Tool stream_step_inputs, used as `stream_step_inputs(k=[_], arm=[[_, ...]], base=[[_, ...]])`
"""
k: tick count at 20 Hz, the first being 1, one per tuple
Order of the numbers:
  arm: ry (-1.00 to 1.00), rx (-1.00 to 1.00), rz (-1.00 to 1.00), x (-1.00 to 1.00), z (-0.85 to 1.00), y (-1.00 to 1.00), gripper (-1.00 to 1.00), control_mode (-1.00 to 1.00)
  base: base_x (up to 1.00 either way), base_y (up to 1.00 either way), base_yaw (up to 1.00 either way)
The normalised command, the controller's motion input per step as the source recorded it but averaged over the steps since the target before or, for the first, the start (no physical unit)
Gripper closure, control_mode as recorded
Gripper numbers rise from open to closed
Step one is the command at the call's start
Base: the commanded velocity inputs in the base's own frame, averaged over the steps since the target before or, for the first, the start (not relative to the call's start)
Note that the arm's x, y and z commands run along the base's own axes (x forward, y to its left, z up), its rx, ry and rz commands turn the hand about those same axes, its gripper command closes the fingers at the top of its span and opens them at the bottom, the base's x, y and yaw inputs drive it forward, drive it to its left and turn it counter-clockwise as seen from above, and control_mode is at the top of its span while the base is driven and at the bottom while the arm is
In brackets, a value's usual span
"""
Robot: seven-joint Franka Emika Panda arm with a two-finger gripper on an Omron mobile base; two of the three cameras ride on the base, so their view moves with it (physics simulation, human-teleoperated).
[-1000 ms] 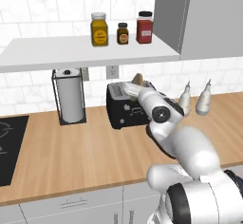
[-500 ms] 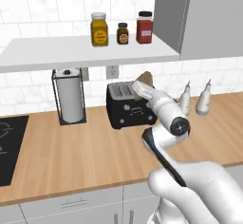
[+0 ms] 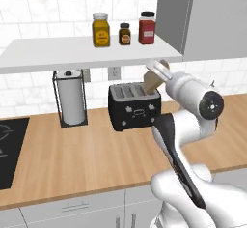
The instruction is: Start the toaster. Once the lever pops up, take the bread to the plate on the dining counter.
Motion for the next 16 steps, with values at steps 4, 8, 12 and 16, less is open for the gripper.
stream_step_inputs(k=[4,8,12,16], arm=[[0.35,0.02,-0.09,-0.79,0.41,0.0,1.0,-1.0],[0.5,0.01,-0.09,-0.55,0.12,0.0,1.0,-1.0],[0.54,0.01,-0.06,-0.38,0.01,-0.01,1.0,-1.0],[0.38,0.0,-0.01,-0.25,-0.29,-0.16,1.0,-1.0]], base=[[0.0,0.0,0.0],[0.0,0.0,0.0],[0.0,0.0,0.0],[0.0,0.0,0.0]])
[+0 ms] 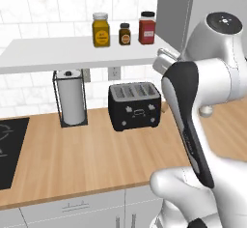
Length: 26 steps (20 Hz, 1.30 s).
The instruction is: Start the toaster. Once the lever pops up, take the bread to the plate on the dining counter.
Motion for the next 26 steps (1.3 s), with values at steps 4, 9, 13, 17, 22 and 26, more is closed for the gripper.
stream_step_inputs(k=[4,9,13,17,22,26], arm=[[0.15,0.0,0.0,-0.05,-0.72,-0.33,1.0,-1.0],[0.0,0.0,0.0,0.0,-0.84,-0.47,1.0,-1.0],[0.02,0.0,0.0,-0.05,-0.58,-0.16,1.0,-1.0],[0.0,0.0,0.0,0.0,0.0,0.0,1.0,1.0],[0.0,0.0,0.0,0.0,0.0,0.0,1.0,1.0],[0.0,0.0,0.0,0.0,0.0,0.0,1.0,1.0]], base=[[0.0,0.0,0.0],[0.0,0.0,0.0],[0.0,0.0,0.0],[-0.86,-0.18,-0.02],[-0.85,-0.49,-0.26],[-0.06,-0.59,-0.65]])
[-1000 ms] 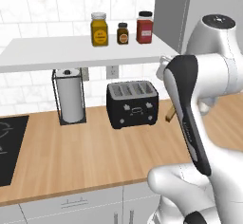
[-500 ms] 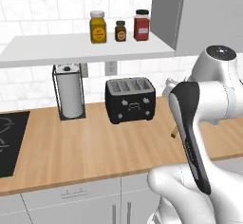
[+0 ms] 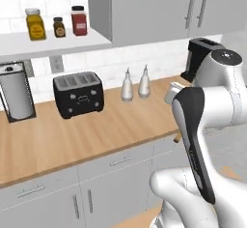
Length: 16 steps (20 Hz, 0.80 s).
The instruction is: Start the toaster. Once the lever pops up, take the bread to the plate on the dining counter.
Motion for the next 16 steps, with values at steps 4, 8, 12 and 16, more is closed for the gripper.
stream_step_inputs(k=[4,8,12,16], arm=[[0.0,0.0,0.0,0.0,0.0,0.0,1.0,1.0],[0.0,0.0,0.0,0.0,0.0,0.0,1.0,1.0],[0.0,0.0,0.0,0.0,0.0,0.0,1.0,1.0],[0.0,0.0,0.0,0.0,0.0,0.0,1.0,1.0]], base=[[0.0,-0.53,-0.75],[0.0,-0.57,-0.73],[0.0,-0.6,-0.7],[0.0,-0.61,-0.7]])
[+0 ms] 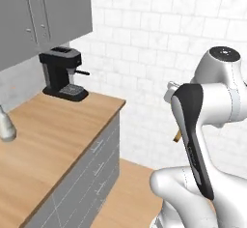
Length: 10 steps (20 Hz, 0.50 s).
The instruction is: Start the toaster. Once the lever pops up, take the bread to the plate on the dining counter.
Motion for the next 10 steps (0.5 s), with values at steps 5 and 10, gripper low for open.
stream_step_inputs(k=[5,10], arm=[[0.0,0.0,0.0,0.0,0.0,0.0,1.0,1.0],[0.0,0.0,0.0,0.0,0.0,0.0,1.0,1.0]], base=[[0.0,-0.58,-0.69],[0.0,-0.43,-0.7]])
